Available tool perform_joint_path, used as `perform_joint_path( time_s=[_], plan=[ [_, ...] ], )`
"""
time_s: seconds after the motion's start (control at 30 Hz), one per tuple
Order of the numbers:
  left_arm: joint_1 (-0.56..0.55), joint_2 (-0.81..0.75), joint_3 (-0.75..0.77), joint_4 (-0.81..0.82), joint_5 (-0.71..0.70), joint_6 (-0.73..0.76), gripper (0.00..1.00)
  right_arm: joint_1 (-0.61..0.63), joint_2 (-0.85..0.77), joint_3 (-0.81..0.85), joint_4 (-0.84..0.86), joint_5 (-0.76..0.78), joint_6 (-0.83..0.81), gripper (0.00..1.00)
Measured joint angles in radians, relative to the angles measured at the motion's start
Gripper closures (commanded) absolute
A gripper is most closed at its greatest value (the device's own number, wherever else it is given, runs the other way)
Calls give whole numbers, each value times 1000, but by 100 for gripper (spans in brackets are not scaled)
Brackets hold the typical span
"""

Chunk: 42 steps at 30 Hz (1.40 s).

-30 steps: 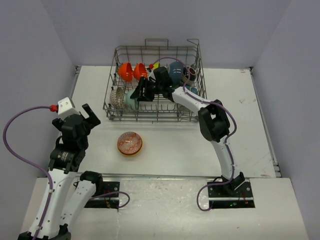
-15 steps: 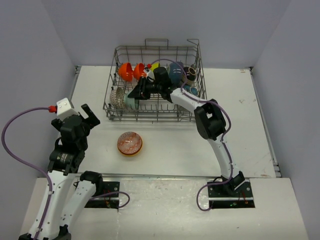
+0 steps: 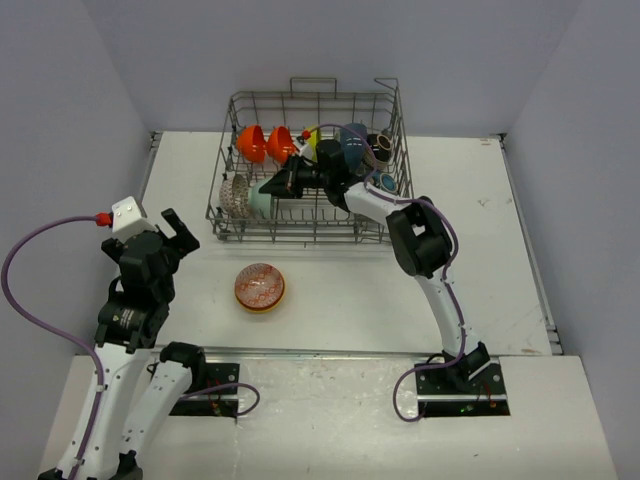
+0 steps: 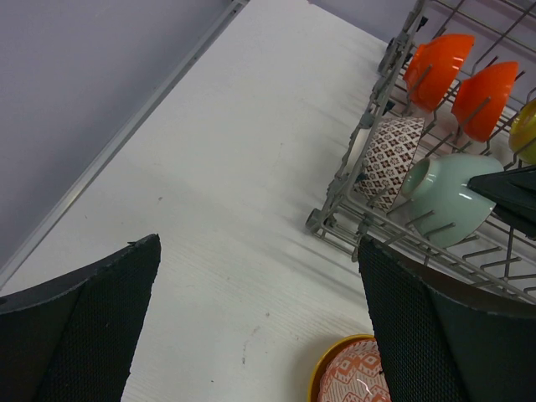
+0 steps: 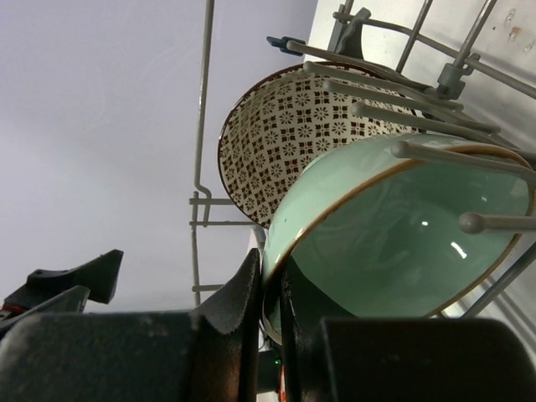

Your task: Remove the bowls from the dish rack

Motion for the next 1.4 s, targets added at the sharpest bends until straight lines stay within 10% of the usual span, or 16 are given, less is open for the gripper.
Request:
perform_joint_path(
  time_s=[0.97,1.4],
  plan=[
    [0,-13,0,0,-1,5,0,-2,-180,-49,93,-73,86,100],
    [0,-50,0,-9,-65,-7,0,166,-504,44,-626,250,-608,100]
  ],
)
